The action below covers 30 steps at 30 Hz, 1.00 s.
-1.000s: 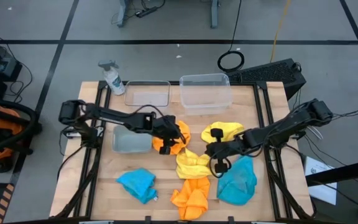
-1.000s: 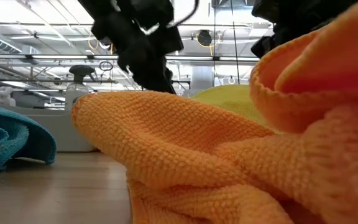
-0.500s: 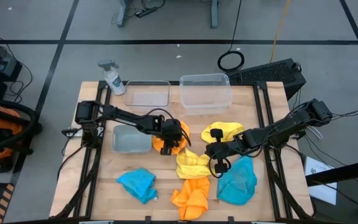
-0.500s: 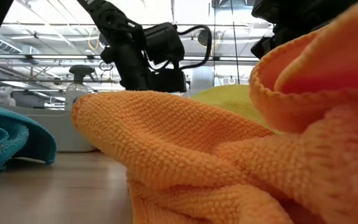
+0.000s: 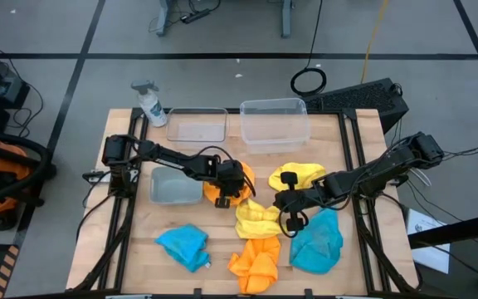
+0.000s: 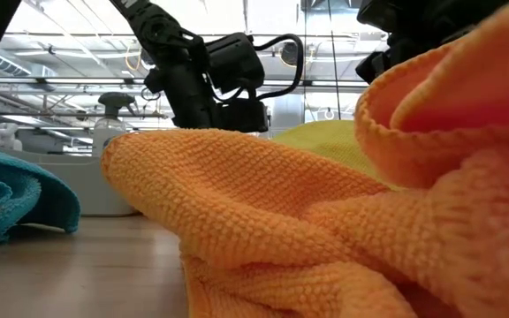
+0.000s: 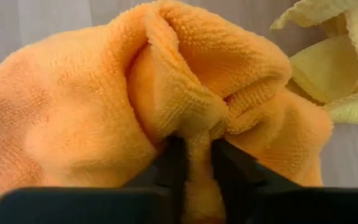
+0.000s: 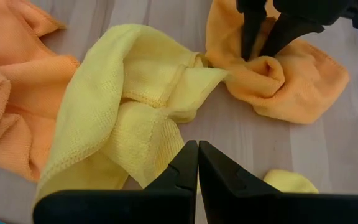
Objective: Sort microfiber towel by color & place in baskets
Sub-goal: Put the top orange towel into the left transparent bin
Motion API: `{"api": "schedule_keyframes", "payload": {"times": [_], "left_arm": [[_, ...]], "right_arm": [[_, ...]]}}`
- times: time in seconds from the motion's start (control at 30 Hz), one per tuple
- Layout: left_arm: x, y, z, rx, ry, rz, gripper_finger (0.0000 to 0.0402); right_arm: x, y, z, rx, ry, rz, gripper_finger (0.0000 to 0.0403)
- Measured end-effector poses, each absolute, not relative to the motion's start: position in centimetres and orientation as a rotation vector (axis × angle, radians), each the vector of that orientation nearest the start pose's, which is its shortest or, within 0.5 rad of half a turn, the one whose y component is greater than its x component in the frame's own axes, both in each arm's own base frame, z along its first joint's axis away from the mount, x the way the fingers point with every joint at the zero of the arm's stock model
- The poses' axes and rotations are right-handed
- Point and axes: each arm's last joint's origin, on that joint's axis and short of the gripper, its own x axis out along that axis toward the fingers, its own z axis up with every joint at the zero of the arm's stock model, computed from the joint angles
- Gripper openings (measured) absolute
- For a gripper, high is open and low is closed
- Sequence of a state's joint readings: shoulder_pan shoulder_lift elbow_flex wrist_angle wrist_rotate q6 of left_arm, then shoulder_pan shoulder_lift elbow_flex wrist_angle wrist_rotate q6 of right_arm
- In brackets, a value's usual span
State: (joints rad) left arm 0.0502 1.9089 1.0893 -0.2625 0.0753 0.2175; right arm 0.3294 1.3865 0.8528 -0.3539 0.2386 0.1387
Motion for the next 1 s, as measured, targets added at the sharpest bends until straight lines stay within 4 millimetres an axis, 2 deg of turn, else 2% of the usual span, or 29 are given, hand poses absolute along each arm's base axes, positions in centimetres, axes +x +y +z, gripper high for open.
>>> {"api": "schedule_keyframes", "payload": {"times": [0.1, 0.23, 0.33, 0.6, 0.77, 0.87, 1.0], "left_arm": [[36.4, 1.6, 12.9, 0.136, 1.068, -0.144, 0.0015], [36.5, 1.5, 12.9, 0.146, 1.055, -0.138, 0.0017], [36.6, 1.2, 13.7, 0.185, 1.054, -0.079, 0.0013], [37.1, -0.5, 18.8, 0.301, 0.905, 0.03, 0.0009], [36.4, -1.4, 22.0, 0.347, 0.81, 0.056, 0.0009], [35.8, -1.9, 23.3, 0.361, 0.778, 0.058, 0.0009], [35.3, -2.2, 24.7, 0.385, 0.731, 0.065, 0.0009]], "right_arm": [[26.1, 8.2, 21.6, -0.118, 0.855, 0.025, 0.0006], [26.1, 8.2, 21.6, -0.118, 0.854, 0.025, 0.0006], [26.1, 8.2, 21.6, -0.12, 0.848, 0.027, 0.0006], [27.0, 8.4, 22.4, -0.136, 0.731, 0.046, 0.0006], [27.4, 8.2, 23.0, -0.174, 0.641, -0.07, 0.0011], [27.7, 8.0, 23.3, -0.215, 0.6, -0.132, 0.0031], [28.0, 8.0, 23.9, -0.27, 0.538, -0.171, 0.0085]]}}
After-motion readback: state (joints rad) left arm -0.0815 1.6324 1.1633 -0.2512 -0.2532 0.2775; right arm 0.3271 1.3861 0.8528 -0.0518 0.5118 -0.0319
